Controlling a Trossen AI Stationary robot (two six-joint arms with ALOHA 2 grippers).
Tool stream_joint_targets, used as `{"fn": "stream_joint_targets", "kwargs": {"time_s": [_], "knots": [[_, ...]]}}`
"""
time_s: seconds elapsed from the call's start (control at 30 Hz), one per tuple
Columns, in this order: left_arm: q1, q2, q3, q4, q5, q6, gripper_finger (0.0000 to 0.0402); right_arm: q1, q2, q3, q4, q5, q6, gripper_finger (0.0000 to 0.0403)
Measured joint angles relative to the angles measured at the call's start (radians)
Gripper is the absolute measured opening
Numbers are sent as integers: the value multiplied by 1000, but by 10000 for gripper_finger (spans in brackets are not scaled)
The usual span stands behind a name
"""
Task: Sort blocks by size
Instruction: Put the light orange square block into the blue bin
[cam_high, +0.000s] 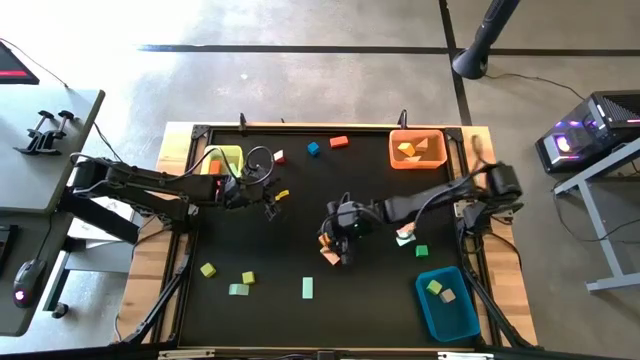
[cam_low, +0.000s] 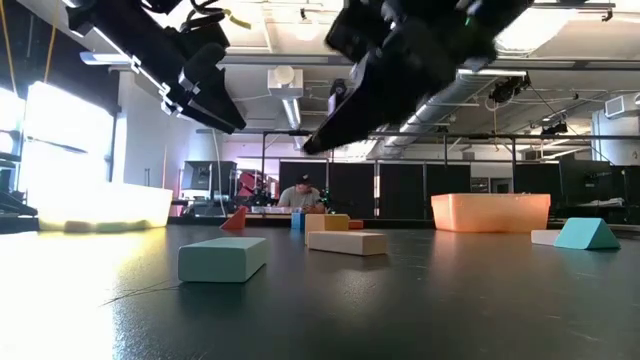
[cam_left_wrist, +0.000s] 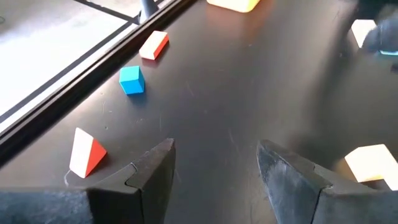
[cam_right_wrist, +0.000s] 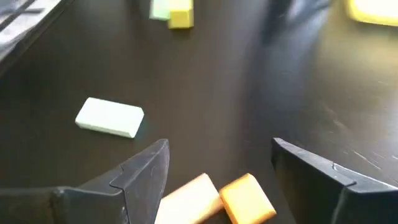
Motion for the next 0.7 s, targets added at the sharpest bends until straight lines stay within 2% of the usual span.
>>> {"fn": "stream_joint_targets", "kwargs": {"time_s": [0.13, 0.33, 0.53, 0.7], "knots": [[0, 16, 0, 0, 0, 0, 213, -17, 78, -1, 61, -8, -73, 275], [3, 44, 0, 1, 0, 0, 213, -80, 105, -1, -2, -60, -98, 271], [5, 63, 0, 6, 0, -2, 213, -112, 127, -1, -20, -126, -141, 228], [1, 71, 0, -2, 1, -9, 213, -113, 176, 1, 8, -138, -150, 184]]}}
